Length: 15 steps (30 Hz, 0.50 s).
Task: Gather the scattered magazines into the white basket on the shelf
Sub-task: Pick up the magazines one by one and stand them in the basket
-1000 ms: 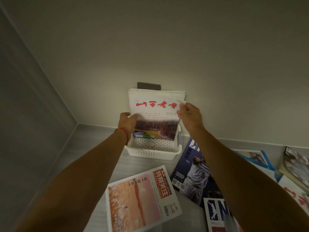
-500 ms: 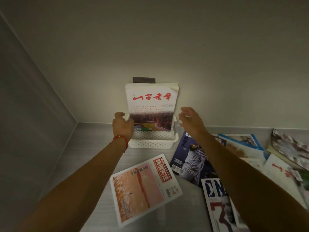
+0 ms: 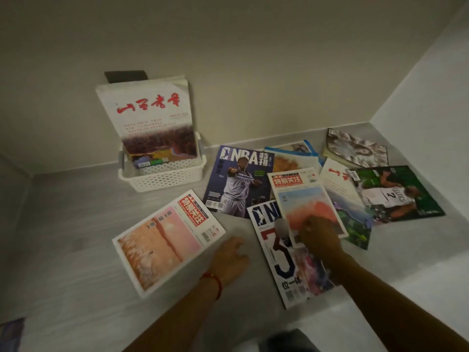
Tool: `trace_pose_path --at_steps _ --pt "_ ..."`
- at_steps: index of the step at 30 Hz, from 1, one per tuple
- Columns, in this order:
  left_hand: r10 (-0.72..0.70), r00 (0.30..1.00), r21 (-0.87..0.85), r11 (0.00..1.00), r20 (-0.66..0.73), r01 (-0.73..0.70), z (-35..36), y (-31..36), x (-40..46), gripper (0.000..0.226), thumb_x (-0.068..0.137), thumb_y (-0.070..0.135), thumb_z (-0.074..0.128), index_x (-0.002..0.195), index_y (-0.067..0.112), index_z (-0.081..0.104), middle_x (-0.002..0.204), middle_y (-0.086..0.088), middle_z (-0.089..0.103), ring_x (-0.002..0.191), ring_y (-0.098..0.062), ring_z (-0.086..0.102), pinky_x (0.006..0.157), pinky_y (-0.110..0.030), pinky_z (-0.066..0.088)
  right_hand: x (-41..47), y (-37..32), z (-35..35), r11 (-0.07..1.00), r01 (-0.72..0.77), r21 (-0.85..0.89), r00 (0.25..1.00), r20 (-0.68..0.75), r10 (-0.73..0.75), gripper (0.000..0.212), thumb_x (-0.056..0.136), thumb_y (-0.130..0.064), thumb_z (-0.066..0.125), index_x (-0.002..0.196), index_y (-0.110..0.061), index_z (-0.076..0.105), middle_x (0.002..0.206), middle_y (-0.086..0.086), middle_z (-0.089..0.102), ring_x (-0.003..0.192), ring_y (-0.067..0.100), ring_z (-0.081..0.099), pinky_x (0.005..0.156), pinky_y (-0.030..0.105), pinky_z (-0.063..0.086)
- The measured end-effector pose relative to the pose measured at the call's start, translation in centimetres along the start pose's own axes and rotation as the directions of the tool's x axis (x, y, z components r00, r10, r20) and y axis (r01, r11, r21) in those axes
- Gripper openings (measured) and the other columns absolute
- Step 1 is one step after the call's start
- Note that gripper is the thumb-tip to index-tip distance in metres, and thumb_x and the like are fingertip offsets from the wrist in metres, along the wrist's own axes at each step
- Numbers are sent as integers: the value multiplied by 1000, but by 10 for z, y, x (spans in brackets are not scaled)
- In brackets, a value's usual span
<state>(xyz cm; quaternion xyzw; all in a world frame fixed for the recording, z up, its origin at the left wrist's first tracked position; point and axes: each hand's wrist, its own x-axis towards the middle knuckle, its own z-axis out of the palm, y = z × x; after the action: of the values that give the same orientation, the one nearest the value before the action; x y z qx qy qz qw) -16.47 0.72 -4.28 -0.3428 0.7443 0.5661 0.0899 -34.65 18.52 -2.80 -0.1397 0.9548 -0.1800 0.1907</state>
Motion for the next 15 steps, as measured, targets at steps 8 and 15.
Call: trace_pose_path --at_steps 8,15 --pt "-315 949 -476 830 28 289 71 53 3 27 91 -8 52 111 -2 68 114 -21 70 105 -38 68 87 -45 58 -12 53 2 995 -71 -72 997 23 73 75 90 -48 51 148 -23 9 154 17 17 139 47 19 105 67 34" --pt "-396 916 -540 785 -63 302 95 69 12 15 97 9 55 107 11 65 102 -16 74 79 -27 71 65 -36 58 5 92 -19 978 210 -14 973 105 -208 50 93 -41 54 140 -28 43 154 9 31 140 37 30 113 54 33"
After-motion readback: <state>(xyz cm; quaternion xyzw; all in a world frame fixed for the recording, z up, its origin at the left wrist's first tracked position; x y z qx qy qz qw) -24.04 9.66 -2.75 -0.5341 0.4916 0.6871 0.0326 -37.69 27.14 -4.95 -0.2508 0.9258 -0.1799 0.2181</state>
